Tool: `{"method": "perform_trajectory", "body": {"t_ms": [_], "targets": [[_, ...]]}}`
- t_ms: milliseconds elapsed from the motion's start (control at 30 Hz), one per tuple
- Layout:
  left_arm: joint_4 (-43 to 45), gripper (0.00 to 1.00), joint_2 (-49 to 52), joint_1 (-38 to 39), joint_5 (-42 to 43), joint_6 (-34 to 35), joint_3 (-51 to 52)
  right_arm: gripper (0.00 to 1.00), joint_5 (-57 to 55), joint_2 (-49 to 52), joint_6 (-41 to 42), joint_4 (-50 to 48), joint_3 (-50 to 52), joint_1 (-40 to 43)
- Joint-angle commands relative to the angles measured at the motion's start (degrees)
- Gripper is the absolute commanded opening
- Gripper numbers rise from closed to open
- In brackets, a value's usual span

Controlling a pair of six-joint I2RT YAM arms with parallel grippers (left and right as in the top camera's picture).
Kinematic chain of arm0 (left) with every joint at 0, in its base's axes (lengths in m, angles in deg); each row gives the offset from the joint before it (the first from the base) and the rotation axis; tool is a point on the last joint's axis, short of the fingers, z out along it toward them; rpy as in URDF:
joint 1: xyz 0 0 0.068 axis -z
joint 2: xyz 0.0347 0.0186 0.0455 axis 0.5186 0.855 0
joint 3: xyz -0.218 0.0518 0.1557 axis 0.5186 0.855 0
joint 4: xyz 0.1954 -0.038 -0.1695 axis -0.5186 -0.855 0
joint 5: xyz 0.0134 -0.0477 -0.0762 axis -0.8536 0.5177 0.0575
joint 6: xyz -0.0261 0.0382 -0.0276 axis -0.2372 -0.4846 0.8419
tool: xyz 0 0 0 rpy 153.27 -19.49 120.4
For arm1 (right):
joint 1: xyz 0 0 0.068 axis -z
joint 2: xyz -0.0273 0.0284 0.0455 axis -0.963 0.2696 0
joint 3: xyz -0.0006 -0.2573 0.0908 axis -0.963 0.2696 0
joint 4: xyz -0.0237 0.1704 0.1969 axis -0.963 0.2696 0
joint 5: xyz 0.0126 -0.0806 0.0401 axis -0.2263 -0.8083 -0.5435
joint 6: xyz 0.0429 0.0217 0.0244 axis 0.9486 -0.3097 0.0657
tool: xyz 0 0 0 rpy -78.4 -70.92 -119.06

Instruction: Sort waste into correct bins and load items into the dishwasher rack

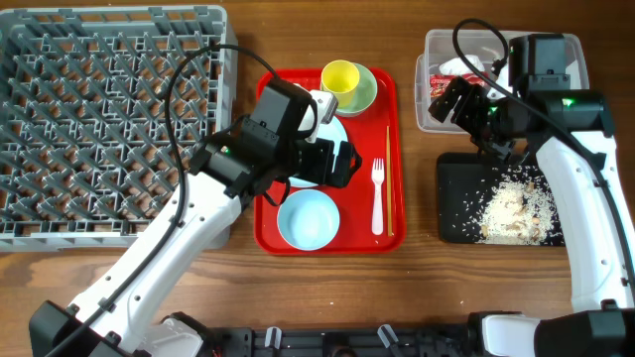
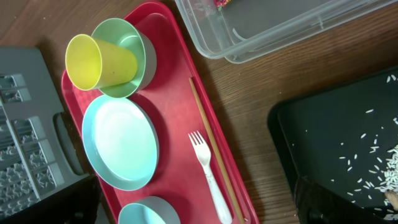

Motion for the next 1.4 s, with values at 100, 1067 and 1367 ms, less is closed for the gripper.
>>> {"method": "perform_trajectory", "body": {"t_ms": [100, 1067, 1367], "targets": [[0.4, 1.00, 0.3, 0.2, 0.9, -1.2, -1.0, 1.00, 0.5, -0.4, 0.5, -0.1, -1.0, -0.1], [7.3, 1.00, 0.3, 0.2, -1.3, -0.5, -1.0, 1.00, 0.5, -0.4, 0.5, -0.1, -1.0, -0.1], [12.7, 1.00, 1.6, 0.4, -13.5, -4.6, -1.0, 1.00, 0.5, -0.4, 0.5, -0.1, -1.0, -0.1]]}}
